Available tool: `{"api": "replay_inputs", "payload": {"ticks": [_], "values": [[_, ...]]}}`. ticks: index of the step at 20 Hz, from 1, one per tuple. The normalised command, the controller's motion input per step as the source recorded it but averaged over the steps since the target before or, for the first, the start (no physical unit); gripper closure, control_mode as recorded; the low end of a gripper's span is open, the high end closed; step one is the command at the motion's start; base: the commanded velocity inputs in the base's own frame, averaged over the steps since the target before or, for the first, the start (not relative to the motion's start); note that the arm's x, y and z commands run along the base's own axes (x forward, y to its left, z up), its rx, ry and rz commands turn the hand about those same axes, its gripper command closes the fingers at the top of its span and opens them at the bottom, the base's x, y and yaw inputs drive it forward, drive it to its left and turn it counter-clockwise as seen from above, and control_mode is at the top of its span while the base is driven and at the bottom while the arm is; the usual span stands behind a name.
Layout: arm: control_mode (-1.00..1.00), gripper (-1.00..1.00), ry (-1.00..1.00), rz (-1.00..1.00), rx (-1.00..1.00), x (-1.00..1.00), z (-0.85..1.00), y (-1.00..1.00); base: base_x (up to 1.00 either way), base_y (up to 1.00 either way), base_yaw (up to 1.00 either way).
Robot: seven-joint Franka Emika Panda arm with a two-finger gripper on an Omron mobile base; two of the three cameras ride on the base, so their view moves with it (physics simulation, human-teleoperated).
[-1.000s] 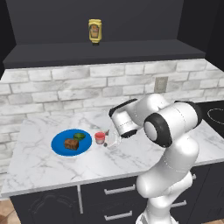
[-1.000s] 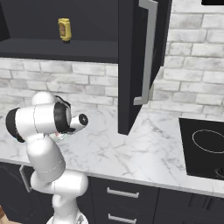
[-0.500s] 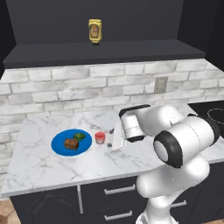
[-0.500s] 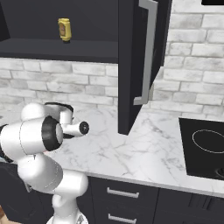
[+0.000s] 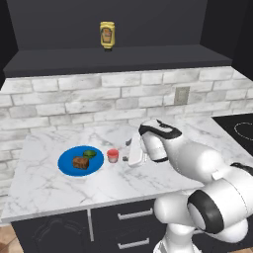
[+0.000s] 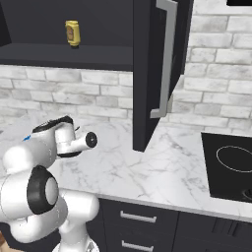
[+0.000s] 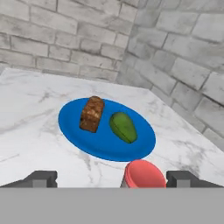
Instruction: Pick the avocado and bread from the counter and place them on the plate. Then pick the jam from the cabinet and place it next to the plate. Lastly close the cabinet door.
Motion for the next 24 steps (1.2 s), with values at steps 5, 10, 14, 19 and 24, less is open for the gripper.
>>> {"api": "replay_inputs", "payload": {"ticks": [5,10,14,19,24], "values": [[-1.00,-1.00,0.11,0.00,0.01,-0.23,0.78,-0.01,0.00,0.00,0.00],[-1.00,-1.00,0.07,0.00,0.02,-0.33,0.67,0.00,0.00,0.00,0.00],[-1.00,-1.00,0.02,-0.03,0.03,-0.48,0.55,-0.03,0.00,0.00,0.00],[-1.00,-1.00,0.00,-0.15,0.03,-0.49,0.29,-0.02,0.00,0.00,0.00],[-1.00,-1.00,0.04,-0.18,0.00,-0.31,0.29,0.00,0.00,0.00,0.00]]}}
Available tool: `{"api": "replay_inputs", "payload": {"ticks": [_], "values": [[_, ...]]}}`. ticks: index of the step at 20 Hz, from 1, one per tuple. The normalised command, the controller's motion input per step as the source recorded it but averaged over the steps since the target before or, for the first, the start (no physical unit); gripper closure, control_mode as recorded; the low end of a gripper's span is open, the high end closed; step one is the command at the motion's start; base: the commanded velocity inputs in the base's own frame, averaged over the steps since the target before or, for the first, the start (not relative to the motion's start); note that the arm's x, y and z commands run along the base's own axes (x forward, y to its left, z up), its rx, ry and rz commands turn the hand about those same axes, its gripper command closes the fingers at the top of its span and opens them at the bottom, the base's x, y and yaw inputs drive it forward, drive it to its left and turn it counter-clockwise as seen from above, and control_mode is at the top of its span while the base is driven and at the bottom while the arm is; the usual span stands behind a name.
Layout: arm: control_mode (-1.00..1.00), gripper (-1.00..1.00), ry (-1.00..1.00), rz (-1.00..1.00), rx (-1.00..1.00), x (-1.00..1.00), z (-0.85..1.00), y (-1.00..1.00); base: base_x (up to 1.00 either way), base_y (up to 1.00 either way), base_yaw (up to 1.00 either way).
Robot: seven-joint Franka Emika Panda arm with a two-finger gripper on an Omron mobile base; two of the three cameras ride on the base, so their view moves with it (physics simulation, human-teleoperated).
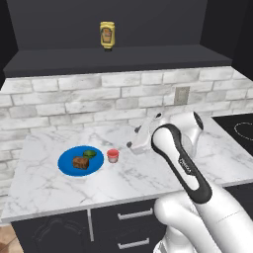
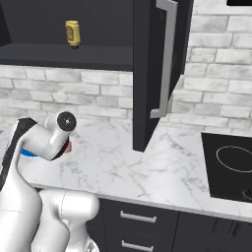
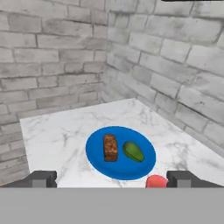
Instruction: Pick the avocado and bread from the counter and place them on the plate. Then pick the jam from the cabinet and place it next to the plate. Lastly close the cabinet door.
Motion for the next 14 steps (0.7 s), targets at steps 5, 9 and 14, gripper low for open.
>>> {"api": "replay_inputs", "payload": {"ticks": [5,9,14], "values": [[-1.00,-1.00,0.05,-0.19,0.00,-0.24,0.39,0.00,0.00,0.00,0.00],[-1.00,-1.00,0.02,-0.17,0.00,-0.21,0.41,0.00,0.00,0.00,0.00],[-1.00,-1.00,0.04,-0.16,0.00,-0.09,0.31,0.02,0.00,0.00,0.00]]}}
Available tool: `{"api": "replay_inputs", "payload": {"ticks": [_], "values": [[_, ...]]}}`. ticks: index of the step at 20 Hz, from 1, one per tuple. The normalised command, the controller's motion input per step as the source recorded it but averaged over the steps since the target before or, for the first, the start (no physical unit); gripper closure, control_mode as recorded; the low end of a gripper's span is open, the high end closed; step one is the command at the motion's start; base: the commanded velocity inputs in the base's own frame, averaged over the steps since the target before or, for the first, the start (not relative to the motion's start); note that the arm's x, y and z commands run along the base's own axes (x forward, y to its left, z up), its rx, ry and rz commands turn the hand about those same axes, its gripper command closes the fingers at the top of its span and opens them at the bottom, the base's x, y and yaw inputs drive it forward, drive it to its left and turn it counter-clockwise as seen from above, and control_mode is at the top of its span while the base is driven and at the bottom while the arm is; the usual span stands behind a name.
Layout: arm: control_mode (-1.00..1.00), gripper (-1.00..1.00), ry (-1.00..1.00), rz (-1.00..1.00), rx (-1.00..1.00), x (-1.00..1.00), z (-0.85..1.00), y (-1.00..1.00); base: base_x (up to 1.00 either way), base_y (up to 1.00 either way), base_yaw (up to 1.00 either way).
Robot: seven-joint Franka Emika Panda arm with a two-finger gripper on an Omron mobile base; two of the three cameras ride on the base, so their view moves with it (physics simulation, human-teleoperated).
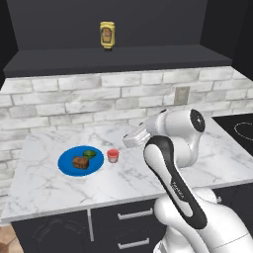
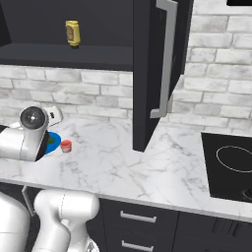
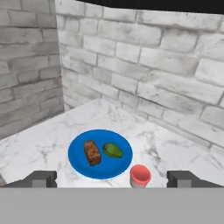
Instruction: Pick the avocado and bread from the counter and place them on the plate. Then pick the jam from the cabinet and place it next to the plate. Lastly close the cabinet door.
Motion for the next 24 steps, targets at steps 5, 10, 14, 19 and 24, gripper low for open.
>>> {"api": "replay_inputs", "payload": {"ticks": [5,10,14,19,24], "values": [[-1.00,-1.00,0.06,-0.13,-0.03,-0.05,0.27,0.14,0.00,0.00,0.00],[-1.00,-1.00,0.06,-0.11,-0.06,-0.05,0.24,0.22,0.00,0.00,0.00],[-1.00,-1.00,0.02,-0.08,-0.13,-0.25,0.12,0.14,0.00,0.00,0.00],[-1.00,-1.00,0.00,-0.05,-0.22,-0.38,0.00,0.01,0.00,0.00,0.00],[-1.00,-1.00,0.00,0.00,-0.19,-0.39,0.00,0.00,0.00,0.00,0.00]]}}
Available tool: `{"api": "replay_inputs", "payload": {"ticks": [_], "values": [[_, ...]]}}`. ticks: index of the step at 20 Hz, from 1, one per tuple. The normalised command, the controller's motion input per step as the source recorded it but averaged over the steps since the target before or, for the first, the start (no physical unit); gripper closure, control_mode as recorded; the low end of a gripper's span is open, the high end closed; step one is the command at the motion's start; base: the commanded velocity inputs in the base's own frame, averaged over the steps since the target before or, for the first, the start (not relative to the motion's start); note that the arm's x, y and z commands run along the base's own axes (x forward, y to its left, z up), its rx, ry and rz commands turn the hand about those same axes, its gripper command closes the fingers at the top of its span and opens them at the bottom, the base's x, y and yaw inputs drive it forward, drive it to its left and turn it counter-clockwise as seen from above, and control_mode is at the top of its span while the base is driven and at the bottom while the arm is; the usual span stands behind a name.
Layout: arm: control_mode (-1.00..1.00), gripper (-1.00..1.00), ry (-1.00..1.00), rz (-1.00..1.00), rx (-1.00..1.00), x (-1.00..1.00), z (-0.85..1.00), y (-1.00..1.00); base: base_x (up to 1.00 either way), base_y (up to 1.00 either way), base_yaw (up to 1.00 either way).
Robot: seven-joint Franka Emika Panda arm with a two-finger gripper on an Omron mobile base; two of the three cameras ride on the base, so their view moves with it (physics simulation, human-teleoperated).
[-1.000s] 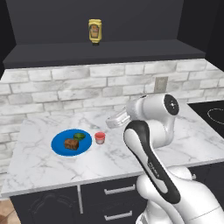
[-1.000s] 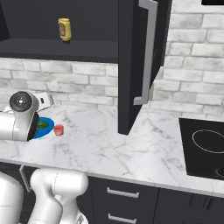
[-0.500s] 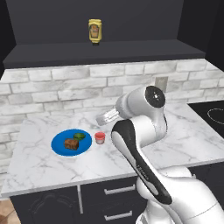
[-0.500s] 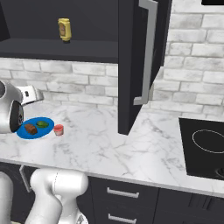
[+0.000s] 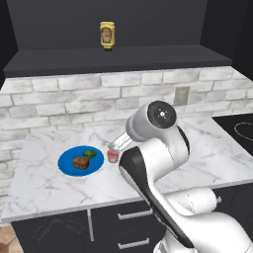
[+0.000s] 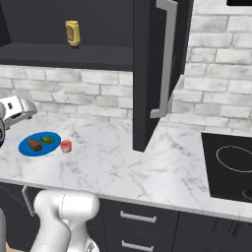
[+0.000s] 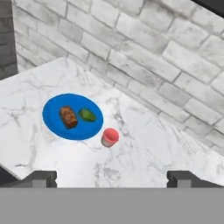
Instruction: Pick the avocado and bread from the counter and place them on the plate. Then pick the jam from the cabinet and place it next to the plate. Lastly close the cabinet door.
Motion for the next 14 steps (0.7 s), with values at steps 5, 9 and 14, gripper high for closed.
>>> {"api": "replay_inputs", "payload": {"ticks": [5,9,14], "values": [[-1.00,-1.00,0.00,0.00,-0.14,-0.41,0.00,0.00,0.00,0.00,0.00],[-1.00,-1.00,0.00,0.00,-0.16,-0.46,0.00,0.00,0.00,0.00,0.00],[-1.00,-1.00,-0.02,0.00,-0.19,-0.44,0.00,0.00,0.00,0.00,0.00]]}}
